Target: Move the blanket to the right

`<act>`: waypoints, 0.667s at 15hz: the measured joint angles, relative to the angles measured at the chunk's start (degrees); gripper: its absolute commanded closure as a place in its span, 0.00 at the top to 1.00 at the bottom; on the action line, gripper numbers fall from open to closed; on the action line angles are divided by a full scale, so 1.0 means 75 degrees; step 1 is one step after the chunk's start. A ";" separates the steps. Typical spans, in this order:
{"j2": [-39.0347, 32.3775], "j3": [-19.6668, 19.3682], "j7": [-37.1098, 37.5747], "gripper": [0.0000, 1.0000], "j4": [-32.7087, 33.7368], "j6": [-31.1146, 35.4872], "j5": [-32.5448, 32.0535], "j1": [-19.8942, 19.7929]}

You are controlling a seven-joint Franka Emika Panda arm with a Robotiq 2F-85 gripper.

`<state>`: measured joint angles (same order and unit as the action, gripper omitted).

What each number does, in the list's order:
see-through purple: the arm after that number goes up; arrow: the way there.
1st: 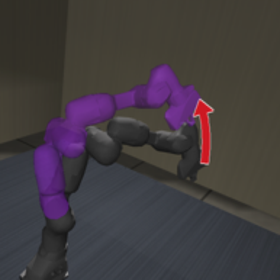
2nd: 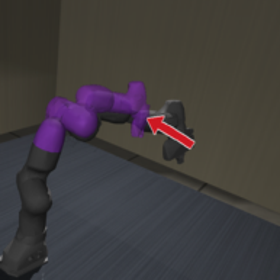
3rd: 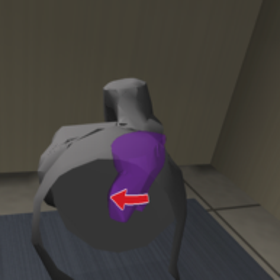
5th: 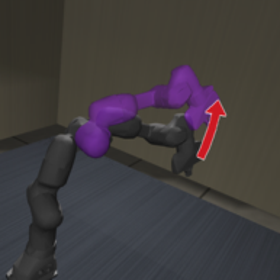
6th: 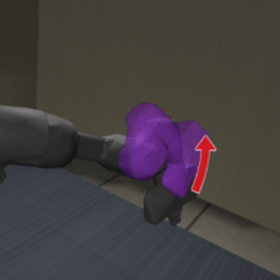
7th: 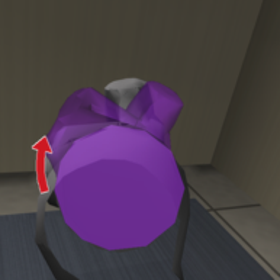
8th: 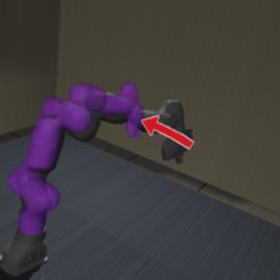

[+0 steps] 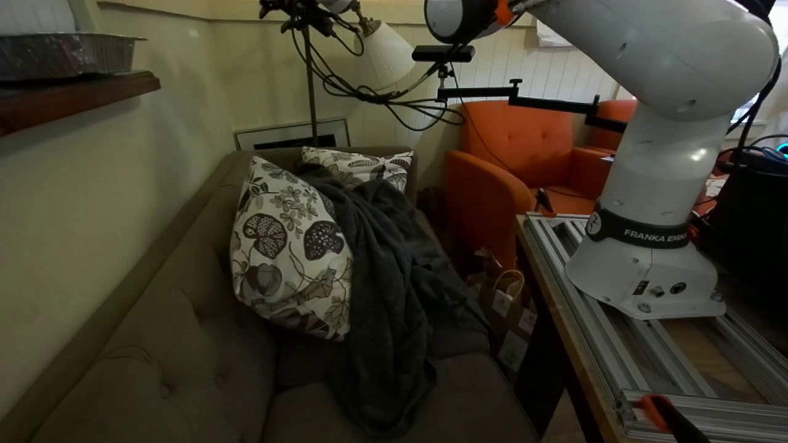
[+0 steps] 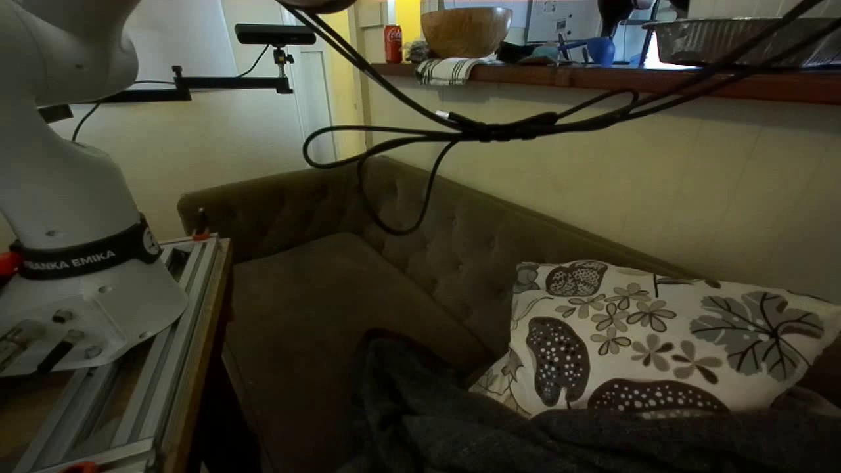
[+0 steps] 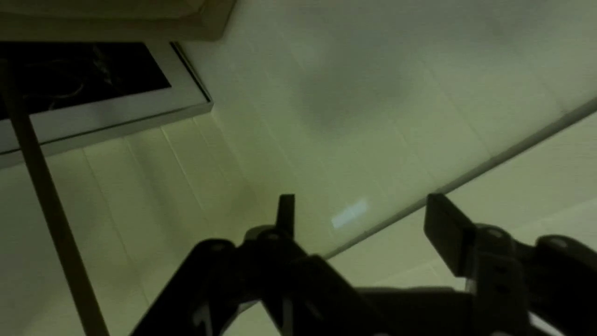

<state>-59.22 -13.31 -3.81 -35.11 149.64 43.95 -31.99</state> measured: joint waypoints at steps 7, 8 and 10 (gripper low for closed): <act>0.1560 -0.0728 0.0067 1.00 -0.1622 -0.2129 -0.0683 0.0996; 0.1729 -0.1023 0.0158 1.00 -0.1945 -0.2114 -0.0979 0.1297; 0.2010 -0.1679 0.0464 1.00 -0.2615 -0.2076 -0.1612 0.1963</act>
<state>-44.15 -25.91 -0.32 -54.72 134.07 31.86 -17.27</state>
